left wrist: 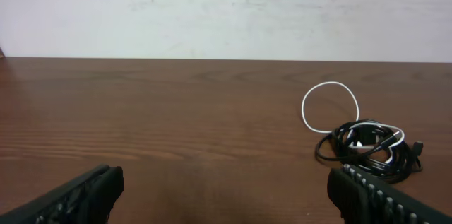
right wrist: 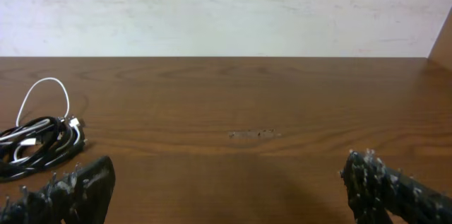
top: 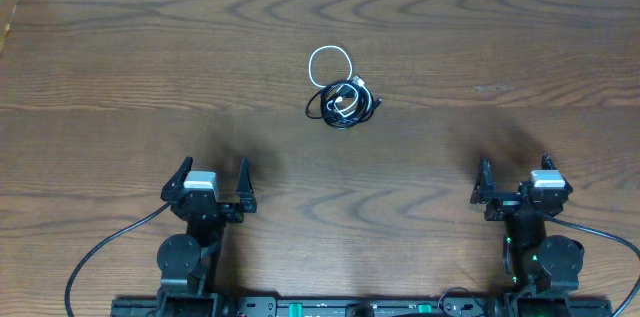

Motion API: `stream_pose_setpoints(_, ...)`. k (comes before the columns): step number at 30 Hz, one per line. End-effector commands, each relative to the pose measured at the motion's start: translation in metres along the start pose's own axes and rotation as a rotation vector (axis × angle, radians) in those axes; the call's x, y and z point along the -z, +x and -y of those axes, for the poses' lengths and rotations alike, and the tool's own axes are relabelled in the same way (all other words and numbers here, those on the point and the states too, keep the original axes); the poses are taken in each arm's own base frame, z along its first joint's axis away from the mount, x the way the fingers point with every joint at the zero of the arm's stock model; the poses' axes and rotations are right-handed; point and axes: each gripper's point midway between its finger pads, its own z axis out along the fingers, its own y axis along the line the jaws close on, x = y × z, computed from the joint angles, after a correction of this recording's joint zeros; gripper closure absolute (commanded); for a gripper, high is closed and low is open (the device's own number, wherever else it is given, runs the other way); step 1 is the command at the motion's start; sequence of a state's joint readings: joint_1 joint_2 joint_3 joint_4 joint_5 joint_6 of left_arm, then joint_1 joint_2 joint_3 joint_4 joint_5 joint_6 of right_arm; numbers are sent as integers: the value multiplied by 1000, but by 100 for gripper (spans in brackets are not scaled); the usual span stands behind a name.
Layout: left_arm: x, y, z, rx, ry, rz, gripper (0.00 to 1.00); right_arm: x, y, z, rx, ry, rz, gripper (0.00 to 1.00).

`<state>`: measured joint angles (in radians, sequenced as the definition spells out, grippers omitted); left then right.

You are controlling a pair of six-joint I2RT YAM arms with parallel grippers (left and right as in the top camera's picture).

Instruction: Untangle cables

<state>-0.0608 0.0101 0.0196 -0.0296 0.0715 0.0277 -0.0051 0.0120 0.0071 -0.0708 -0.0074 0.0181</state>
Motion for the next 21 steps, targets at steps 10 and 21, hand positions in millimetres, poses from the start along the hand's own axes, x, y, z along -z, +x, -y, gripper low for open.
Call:
stream_pose_setpoints(10, -1, 15, 1, -13, 7, -47, 2, 0, -2, 2, 6, 9, 9, 1)
stream_pose_setpoints(21, 0, 14, 10, 142, 56, -48, 2, 54, -91, -101, -746, -762, 102, 1)
